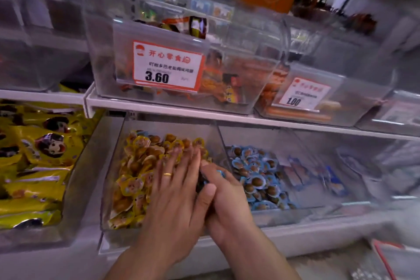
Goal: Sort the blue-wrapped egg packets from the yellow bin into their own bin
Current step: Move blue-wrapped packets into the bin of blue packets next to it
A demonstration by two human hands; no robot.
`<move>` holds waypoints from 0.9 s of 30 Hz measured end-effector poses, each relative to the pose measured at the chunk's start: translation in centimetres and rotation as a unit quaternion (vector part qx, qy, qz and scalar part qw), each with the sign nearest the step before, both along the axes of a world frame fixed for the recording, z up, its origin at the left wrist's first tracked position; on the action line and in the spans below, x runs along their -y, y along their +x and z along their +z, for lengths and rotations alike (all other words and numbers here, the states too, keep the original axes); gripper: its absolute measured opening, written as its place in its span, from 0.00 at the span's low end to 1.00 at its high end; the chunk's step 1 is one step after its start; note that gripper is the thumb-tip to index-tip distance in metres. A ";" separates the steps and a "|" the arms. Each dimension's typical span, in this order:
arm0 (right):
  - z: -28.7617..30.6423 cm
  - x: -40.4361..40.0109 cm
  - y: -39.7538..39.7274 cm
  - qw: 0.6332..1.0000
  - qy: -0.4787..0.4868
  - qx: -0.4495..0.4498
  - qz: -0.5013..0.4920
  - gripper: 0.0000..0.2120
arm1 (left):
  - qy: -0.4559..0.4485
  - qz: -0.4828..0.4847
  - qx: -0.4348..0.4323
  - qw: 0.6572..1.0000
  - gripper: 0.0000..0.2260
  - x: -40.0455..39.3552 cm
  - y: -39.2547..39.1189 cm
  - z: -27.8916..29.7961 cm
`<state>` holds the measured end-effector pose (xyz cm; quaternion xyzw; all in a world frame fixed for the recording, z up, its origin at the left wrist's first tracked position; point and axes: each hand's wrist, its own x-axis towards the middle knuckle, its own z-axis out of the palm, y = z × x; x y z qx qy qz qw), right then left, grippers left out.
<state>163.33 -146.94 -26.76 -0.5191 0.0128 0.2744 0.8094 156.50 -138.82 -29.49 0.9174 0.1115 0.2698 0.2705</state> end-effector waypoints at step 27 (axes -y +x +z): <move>-1.4 -16.1 6.7 0.653 -0.382 0.588 0.288 0.16 | -0.469 0.213 0.153 0.843 0.16 -10.0 -2.7 -0.6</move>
